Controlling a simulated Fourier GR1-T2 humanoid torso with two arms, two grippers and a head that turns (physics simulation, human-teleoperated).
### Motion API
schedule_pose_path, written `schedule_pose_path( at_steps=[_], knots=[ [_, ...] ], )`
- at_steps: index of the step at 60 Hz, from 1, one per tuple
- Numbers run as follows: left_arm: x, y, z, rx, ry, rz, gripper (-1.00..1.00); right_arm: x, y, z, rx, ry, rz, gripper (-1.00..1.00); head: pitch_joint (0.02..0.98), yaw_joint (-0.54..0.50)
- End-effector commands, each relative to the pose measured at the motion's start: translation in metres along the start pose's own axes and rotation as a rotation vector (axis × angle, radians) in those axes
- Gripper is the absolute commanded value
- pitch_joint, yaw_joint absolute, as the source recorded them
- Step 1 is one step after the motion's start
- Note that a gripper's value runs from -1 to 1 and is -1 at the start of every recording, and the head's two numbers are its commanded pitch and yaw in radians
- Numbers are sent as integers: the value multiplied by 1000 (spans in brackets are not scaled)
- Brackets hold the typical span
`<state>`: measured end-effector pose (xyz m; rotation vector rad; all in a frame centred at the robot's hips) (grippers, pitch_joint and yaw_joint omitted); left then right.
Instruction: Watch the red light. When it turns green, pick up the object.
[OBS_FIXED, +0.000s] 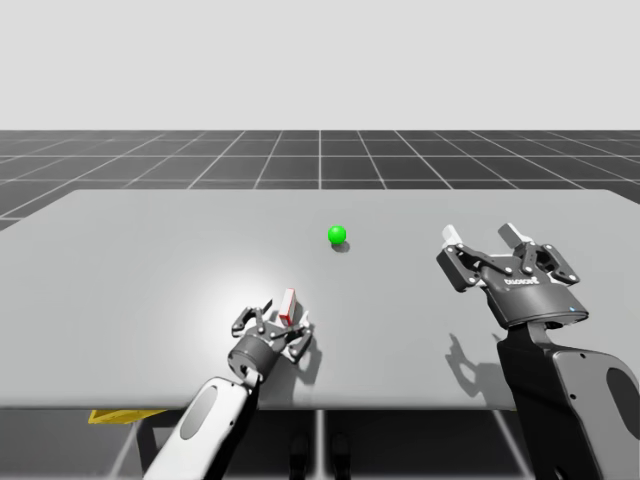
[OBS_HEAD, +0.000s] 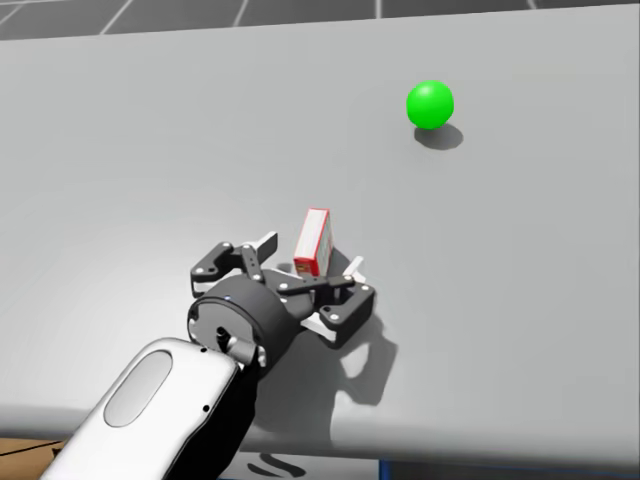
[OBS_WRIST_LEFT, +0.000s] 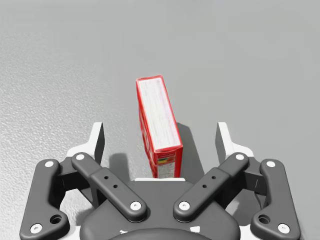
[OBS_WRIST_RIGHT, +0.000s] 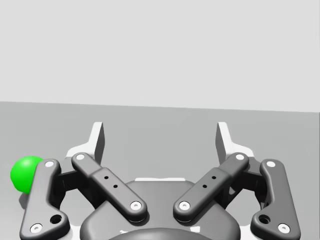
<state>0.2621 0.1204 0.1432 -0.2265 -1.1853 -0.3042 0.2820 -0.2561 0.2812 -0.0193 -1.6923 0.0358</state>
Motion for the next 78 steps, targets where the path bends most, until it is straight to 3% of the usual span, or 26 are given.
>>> schedule_pose_path(
  at_steps=[1,3,4,6,7,10,17,36,48,69,74,75,78],
  knots=[
    [-3,2,-8,10,16,8,-1000,0,0,0,-1,0,1,-1000,853,122],
    [-4,2,-9,18,21,11,-765,0,0,0,-1,0,1,-1000,852,123],
    [-5,2,-9,21,27,11,-227,1,0,0,-1,-1,0,-1000,851,122],
    [-7,2,-10,21,27,11,568,1,0,0,-1,-1,0,-1000,850,122],
    [-7,2,-10,21,27,11,783,1,-1,0,-1,-1,0,-1000,850,122],
    [-9,1,-10,19,27,10,958,1,-1,0,-2,-1,-1,-1000,847,121],
    [-10,0,-9,22,16,-2,998,1,-1,0,1,-1,-4,-1000,826,123],
    [-14,-4,-8,15,9,-28,1000,1,-1,0,-1,-1,-4,-1000,581,146],
    [-16,-5,-8,12,5,-35,1000,0,-1,1,-1,0,-6,-1000,494,159],
    [-8,-7,-2,28,-34,-41,1000,1,-2,1,3,5,-23,-1000,463,160],
    [4,-9,7,35,-51,-58,1000,1,-2,1,3,4,-22,-1000,465,162],
    [10,-10,13,36,-48,-84,1000,1,-2,1,5,5,-24,-1000,465,162],
    [16,-11,17,33,-83,-107,1000,1,-2,1,6,6,-26,-1000,464,162]
  ],
)
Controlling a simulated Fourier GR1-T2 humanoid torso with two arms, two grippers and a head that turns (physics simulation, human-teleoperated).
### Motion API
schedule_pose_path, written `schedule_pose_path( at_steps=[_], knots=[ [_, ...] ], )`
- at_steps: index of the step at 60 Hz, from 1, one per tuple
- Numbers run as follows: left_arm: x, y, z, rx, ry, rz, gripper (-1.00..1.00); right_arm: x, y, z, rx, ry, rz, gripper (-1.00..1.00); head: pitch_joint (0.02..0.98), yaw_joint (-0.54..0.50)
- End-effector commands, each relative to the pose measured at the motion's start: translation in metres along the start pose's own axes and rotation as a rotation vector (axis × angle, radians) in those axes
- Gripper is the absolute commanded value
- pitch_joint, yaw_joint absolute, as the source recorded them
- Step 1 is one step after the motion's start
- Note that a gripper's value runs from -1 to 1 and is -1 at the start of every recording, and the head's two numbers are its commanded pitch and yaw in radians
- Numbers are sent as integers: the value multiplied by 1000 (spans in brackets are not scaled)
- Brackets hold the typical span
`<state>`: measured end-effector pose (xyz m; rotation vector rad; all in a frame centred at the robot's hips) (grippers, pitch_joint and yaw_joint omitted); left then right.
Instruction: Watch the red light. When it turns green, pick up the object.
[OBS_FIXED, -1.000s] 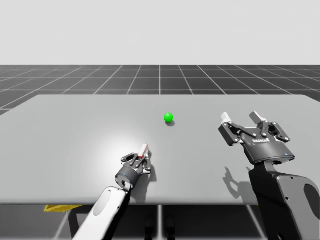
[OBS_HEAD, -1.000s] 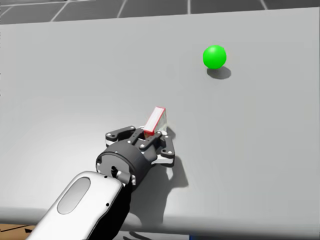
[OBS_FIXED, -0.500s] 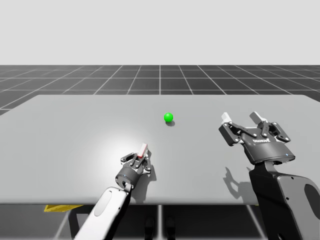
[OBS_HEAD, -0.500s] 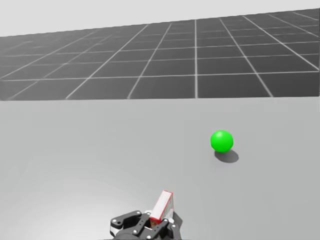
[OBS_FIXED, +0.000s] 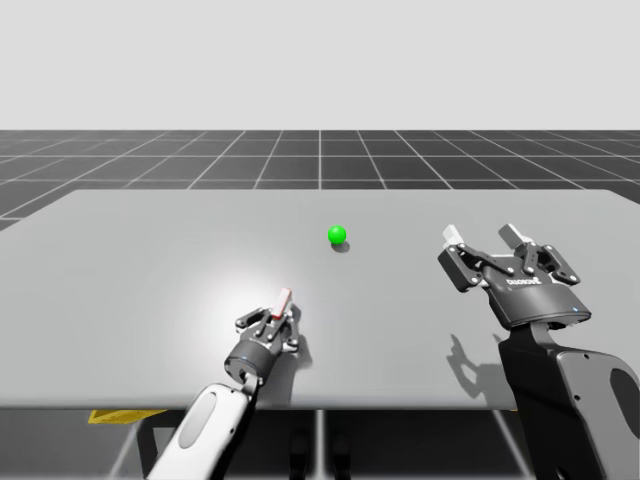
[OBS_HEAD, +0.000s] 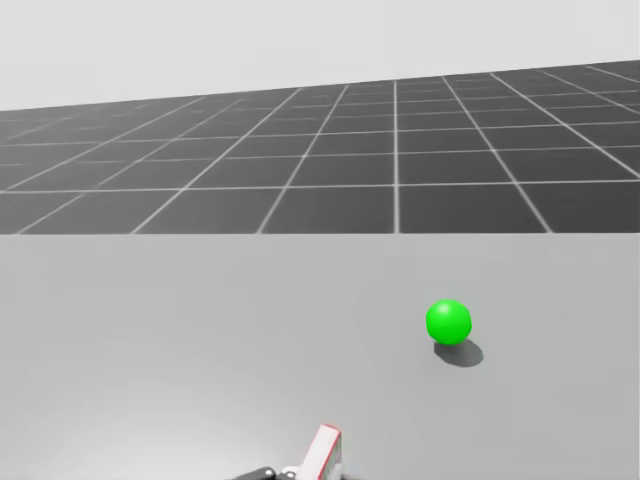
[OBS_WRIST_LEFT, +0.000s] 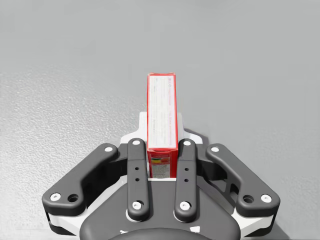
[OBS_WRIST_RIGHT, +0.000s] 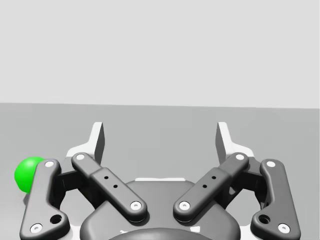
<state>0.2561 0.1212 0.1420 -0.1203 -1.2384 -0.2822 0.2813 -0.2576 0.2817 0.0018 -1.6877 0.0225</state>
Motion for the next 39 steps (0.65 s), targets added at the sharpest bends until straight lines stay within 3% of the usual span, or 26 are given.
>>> schedule_pose_path(
  at_steps=[1,8,27,39],
  knots=[
    [25,-8,15,-67,-64,-72,1000,0,-1,0,2,1,-4,-1000,463,162],
    [51,-6,27,-55,-124,-120,1000,1,-1,0,2,0,-6,-1000,457,164],
    [119,13,32,17,-266,-185,1000,1,-1,0,0,-2,0,-1000,448,167],
    [161,21,40,44,-359,-198,1000,0,-2,0,-4,-4,19,-1000,447,166]
  ],
)
